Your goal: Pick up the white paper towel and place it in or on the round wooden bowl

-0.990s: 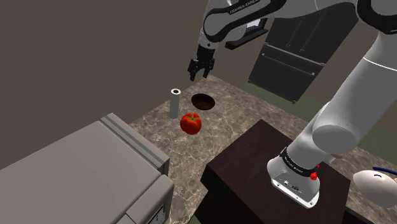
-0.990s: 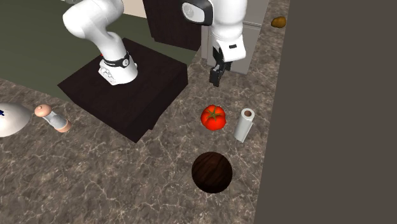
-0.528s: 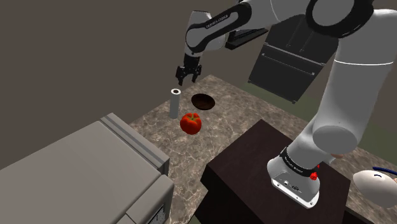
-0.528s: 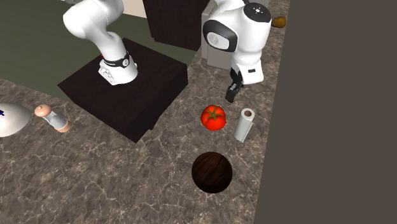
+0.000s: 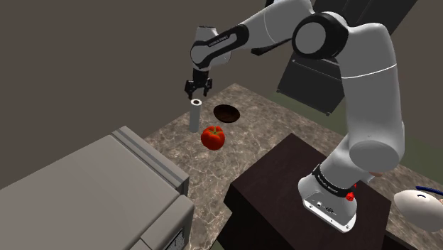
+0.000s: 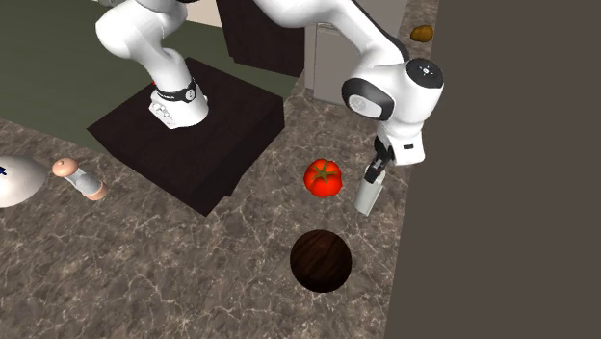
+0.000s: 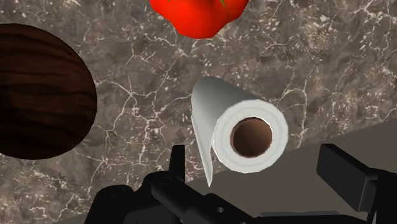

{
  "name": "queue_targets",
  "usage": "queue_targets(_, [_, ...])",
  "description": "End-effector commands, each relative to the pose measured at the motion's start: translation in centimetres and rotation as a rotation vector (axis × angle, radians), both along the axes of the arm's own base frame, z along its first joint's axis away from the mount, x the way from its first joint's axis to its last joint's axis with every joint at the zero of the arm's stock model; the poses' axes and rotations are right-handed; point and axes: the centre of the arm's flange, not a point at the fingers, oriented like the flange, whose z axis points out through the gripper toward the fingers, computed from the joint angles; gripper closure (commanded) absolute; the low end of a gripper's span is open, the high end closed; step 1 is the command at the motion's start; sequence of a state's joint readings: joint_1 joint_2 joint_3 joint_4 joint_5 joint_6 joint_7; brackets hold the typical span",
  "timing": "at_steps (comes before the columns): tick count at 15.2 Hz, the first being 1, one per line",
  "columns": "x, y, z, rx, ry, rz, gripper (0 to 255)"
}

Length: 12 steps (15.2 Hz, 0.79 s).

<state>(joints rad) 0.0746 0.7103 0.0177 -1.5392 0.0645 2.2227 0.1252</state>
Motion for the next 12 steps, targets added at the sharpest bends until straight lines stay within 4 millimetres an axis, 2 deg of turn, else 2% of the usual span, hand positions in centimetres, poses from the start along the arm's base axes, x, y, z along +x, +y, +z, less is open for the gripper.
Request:
queue_targets(1, [1.7, 0.5, -1.6, -0.004, 0.004, -0.010, 0])
queue_targets(8, [1.5, 0.7, -5.3, -0.004, 0.004, -0.010, 0])
queue_targets(12, [1.5, 0.7, -5.6, -0.004, 0.004, -0.010, 0])
